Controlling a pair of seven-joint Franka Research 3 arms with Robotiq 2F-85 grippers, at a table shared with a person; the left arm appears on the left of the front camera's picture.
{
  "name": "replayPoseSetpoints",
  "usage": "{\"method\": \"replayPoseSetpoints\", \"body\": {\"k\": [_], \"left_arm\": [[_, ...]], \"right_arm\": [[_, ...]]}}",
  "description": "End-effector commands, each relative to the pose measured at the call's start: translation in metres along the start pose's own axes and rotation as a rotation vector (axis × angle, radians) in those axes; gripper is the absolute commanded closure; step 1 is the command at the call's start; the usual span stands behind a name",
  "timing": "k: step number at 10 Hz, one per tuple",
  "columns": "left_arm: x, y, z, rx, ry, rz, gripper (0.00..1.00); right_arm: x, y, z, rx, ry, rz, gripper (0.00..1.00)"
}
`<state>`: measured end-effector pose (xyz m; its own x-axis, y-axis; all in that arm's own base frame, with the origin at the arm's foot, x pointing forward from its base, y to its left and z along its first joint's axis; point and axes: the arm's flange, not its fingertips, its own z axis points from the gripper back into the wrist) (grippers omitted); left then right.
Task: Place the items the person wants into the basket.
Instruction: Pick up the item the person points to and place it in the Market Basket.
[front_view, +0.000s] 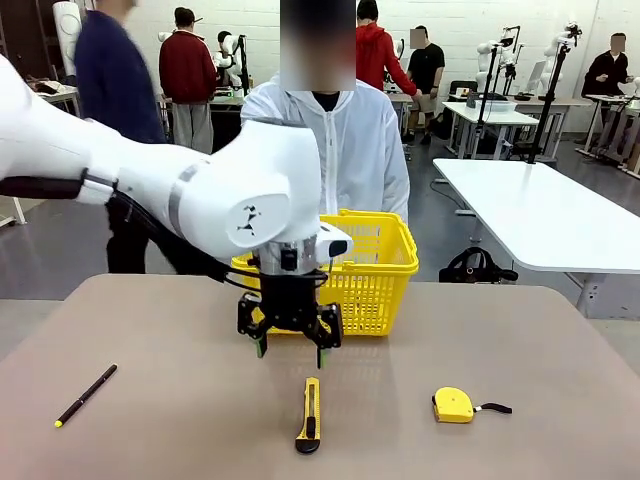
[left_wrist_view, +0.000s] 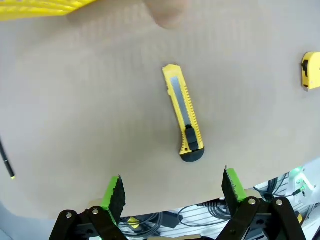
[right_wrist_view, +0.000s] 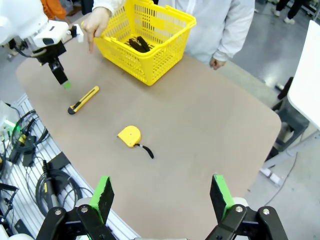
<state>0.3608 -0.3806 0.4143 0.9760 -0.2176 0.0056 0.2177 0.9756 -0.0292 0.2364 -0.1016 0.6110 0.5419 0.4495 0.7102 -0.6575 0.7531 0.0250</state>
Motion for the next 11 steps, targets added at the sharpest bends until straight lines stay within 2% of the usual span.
{"method": "replayPoseSetpoints", "body": {"k": [1, 2, 3, 9, 11], "left_arm": [[0.005, -0.008, -0.005, -0.008, 0.002, 0.005, 0.0], [0.005, 0.0, 0.003, -0.036, -0.003, -0.019, 0.0], [0.0, -0.005, -0.01, -0.005, 0.015, -0.008, 0.0], [0.001, -0.005, -0.01, -0.011, 0.019, -0.011, 0.0], [-0.008, -0.026, -0.04, -0.014, 0.002, 0.093, 0.0]], "right_arm": [[0.001, -0.001, 0.0, 0.004, 0.008, -0.004, 0.0], [0.001, -0.001, 0.0, 0.004, 0.008, -0.004, 0.0], [0.001, -0.001, 0.0, 0.004, 0.008, -0.004, 0.0], [0.001, -0.001, 0.0, 0.004, 0.008, -0.004, 0.0], [0.001, -0.001, 0.0, 0.004, 0.008, -0.004, 0.0]]}}
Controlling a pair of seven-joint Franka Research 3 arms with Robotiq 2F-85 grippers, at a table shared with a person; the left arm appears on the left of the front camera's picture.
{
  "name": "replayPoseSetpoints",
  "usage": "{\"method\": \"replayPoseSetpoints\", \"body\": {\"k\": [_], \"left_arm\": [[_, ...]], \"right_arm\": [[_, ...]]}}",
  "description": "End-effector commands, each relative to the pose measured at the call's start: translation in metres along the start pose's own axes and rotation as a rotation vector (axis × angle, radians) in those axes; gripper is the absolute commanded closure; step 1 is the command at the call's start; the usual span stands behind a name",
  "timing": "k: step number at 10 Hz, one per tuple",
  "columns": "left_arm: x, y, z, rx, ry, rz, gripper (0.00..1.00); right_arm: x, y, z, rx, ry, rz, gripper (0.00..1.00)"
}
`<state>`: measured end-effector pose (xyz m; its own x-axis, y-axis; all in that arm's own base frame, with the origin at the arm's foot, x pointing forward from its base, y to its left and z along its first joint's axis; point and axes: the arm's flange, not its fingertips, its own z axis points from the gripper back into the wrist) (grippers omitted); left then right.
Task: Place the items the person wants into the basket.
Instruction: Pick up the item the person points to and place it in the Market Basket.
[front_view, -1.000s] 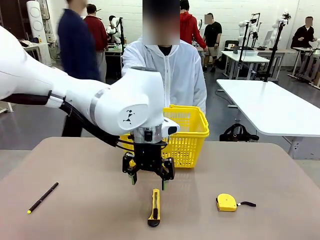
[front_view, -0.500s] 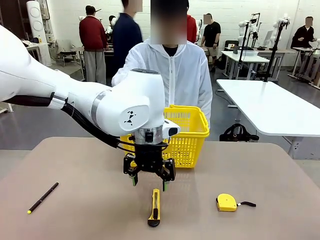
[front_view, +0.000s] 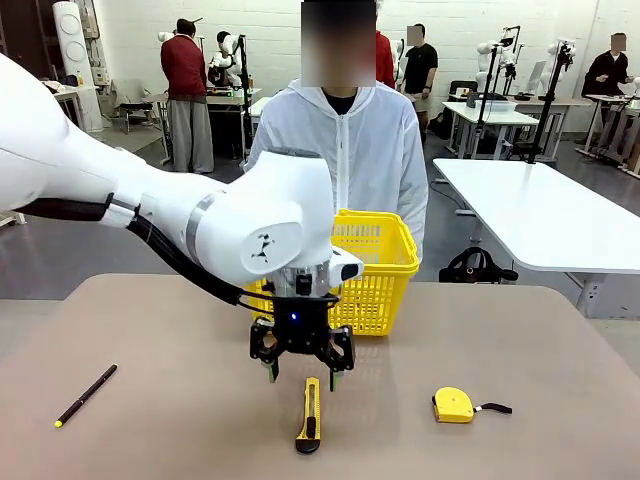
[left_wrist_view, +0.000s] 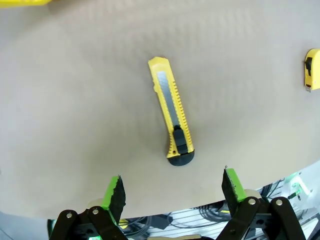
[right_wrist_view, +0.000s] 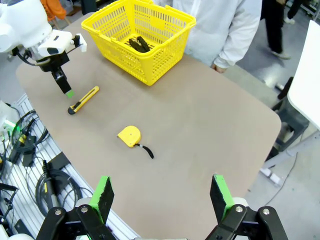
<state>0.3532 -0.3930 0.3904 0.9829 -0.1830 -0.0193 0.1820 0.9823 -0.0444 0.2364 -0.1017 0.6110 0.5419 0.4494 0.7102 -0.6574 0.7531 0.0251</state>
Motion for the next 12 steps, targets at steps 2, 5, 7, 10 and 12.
{"method": "replayPoseSetpoints", "body": {"k": [2, 5, 7, 10, 12], "left_arm": [[-0.001, -0.021, -0.03, -0.014, -0.055, 0.115, 0.0], [0.002, -0.022, -0.049, -0.003, -0.07, 0.162, 0.0], [0.004, -0.02, -0.063, 0.012, -0.061, 0.24, 0.0], [0.009, -0.023, -0.072, 0.039, -0.025, 0.194, 0.0], [0.011, -0.024, -0.083, 0.054, -0.019, 0.186, 0.0]], "right_arm": [[0.001, -0.001, 0.0, 0.004, 0.008, -0.004, 0.0], [0.001, -0.001, 0.0, 0.004, 0.008, -0.004, 0.0], [0.001, -0.001, 0.0, 0.004, 0.008, -0.004, 0.0], [0.001, -0.001, 0.0, 0.004, 0.008, -0.004, 0.0], [0.001, -0.001, 0.0, 0.004, 0.008, -0.004, 0.0]]}}
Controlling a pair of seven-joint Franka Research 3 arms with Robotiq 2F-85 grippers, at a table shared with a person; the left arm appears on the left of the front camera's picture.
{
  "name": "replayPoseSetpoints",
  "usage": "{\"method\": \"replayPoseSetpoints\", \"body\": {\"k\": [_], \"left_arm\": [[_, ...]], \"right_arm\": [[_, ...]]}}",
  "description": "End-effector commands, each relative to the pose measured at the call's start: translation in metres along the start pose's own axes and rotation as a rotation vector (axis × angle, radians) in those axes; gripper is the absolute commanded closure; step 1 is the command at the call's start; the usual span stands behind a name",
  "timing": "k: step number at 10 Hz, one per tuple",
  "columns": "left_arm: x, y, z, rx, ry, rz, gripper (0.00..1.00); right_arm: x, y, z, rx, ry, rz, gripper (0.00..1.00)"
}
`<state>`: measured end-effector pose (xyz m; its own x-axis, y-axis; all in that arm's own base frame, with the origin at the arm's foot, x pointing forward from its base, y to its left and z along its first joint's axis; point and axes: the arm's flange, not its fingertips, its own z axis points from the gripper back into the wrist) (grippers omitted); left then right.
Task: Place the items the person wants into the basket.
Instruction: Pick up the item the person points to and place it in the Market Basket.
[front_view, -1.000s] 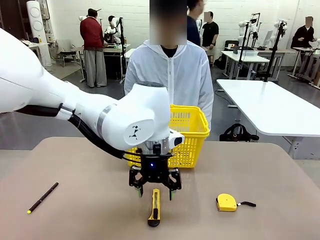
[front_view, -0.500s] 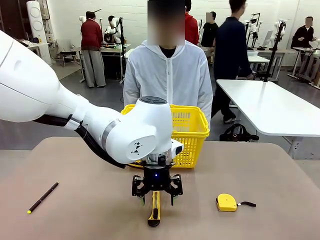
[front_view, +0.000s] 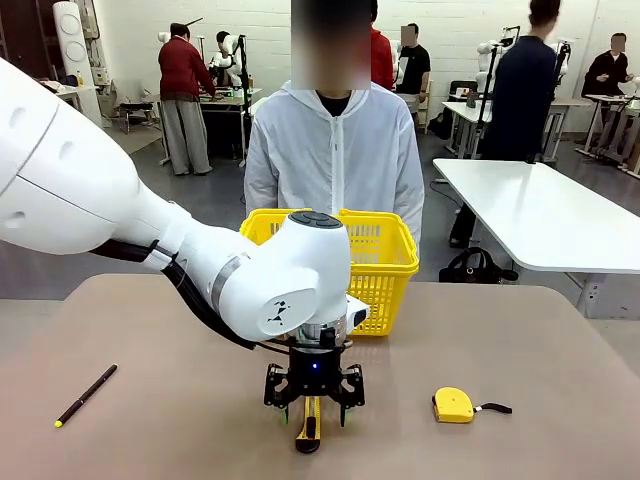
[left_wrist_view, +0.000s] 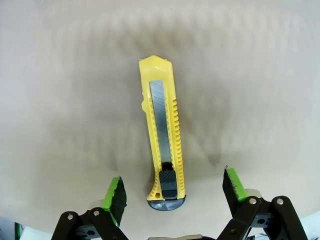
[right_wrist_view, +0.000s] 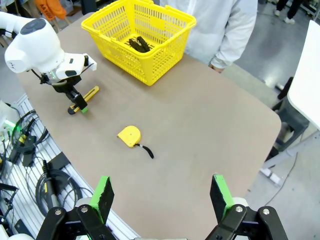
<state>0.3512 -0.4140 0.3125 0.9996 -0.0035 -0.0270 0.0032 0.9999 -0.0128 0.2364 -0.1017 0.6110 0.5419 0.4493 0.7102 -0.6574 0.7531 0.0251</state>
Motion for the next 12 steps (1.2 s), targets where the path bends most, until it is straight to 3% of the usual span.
{"method": "replayPoseSetpoints", "body": {"k": [1, 3, 4, 5, 6, 7, 8, 12], "left_arm": [[0.0102, -0.008, -0.0064, 0.028, -0.005, -0.005, 0.0], [0.0065, -0.0093, -0.011, 0.036, -0.021, -0.013, 0.0], [0.008, -0.008, -0.0099, 0.038, -0.024, -0.027, 0.55], [0.0085, -0.0074, -0.0078, 0.033, -0.023, -0.024, 0.57], [0.0068, -0.0074, -0.0073, 0.033, -0.025, -0.022, 1.0], [0.0059, -0.0068, -0.0059, 0.03, -0.029, -0.018, 0.63], [0.007, -0.0062, -0.0038, 0.03, -0.028, -0.018, 1.0], [0.0093, -0.007, -0.0059, 0.031, 0.0, -0.023, 1.0]], "right_arm": [[0.0009, -0.0013, -0.0004, 0.004, 0.008, -0.004, 0.0], [0.0009, -0.0013, -0.0004, 0.004, 0.008, -0.004, 0.0], [0.0009, -0.0013, -0.0004, 0.004, 0.008, -0.004, 0.0], [0.0009, -0.0013, -0.0004, 0.004, 0.008, -0.004, 0.0], [0.0009, -0.0013, -0.0004, 0.004, 0.008, -0.004, 0.0], [0.0009, -0.0013, -0.0004, 0.004, 0.008, -0.004, 0.0], [0.0009, -0.0013, -0.0004, 0.004, 0.008, -0.004, 0.0], [0.0009, -0.0013, -0.0004, 0.004, 0.008, -0.004, 0.0]]}}
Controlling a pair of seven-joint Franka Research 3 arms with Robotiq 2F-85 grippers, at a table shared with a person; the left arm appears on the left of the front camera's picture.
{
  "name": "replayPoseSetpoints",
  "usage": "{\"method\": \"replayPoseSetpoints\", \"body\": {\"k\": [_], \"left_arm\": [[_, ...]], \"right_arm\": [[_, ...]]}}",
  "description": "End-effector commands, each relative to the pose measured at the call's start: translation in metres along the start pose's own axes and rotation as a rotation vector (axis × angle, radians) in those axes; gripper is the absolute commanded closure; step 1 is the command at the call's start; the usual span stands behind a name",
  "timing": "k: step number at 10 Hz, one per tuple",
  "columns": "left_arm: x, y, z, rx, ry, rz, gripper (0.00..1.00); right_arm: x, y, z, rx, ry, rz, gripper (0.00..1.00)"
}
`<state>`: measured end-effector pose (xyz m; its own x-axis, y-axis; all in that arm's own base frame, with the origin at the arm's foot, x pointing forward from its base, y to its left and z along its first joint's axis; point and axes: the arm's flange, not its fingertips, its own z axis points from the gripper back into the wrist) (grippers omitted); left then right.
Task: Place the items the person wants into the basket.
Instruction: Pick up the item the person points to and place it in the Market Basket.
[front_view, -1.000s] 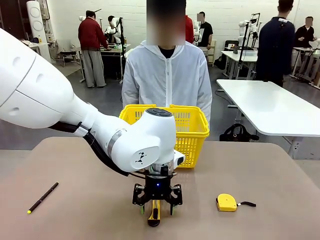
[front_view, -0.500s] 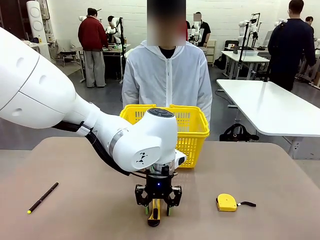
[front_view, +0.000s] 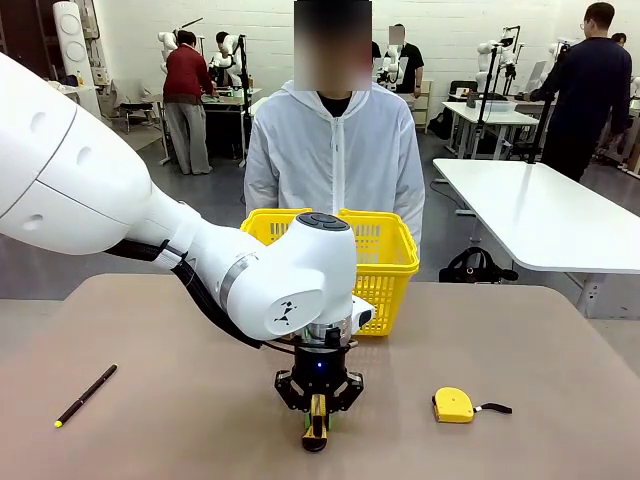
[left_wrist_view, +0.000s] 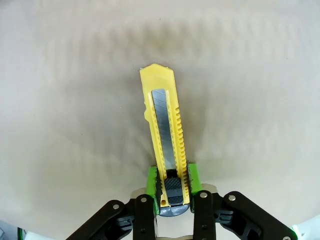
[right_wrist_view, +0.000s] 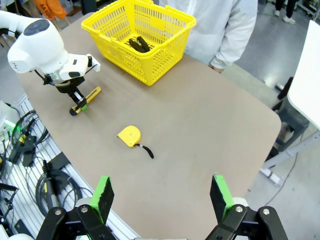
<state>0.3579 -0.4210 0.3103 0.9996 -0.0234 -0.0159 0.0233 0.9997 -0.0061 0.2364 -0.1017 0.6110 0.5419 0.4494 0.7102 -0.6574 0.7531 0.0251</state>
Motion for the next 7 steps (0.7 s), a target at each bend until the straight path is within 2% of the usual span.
{"method": "replayPoseSetpoints", "body": {"k": [1, 5, 6, 7], "left_arm": [[0.002, 0.0, -0.005, 0.022, 0.015, 0.0, 1.0], [0.002, 0.003, 0.004, 0.017, 0.027, -0.011, 1.0], [-0.001, 0.01, 0.032, 0.001, 0.076, -0.022, 1.0], [-0.01, 0.019, 0.069, -0.007, 0.069, -0.054, 1.0]], "right_arm": [[0.001, -0.001, 0.0, 0.004, 0.008, -0.004, 0.0], [0.001, -0.001, 0.0, 0.004, 0.008, -0.004, 0.0], [0.001, -0.001, 0.0, 0.004, 0.008, -0.004, 0.0], [0.001, -0.001, 0.0, 0.004, 0.008, -0.004, 0.0]]}}
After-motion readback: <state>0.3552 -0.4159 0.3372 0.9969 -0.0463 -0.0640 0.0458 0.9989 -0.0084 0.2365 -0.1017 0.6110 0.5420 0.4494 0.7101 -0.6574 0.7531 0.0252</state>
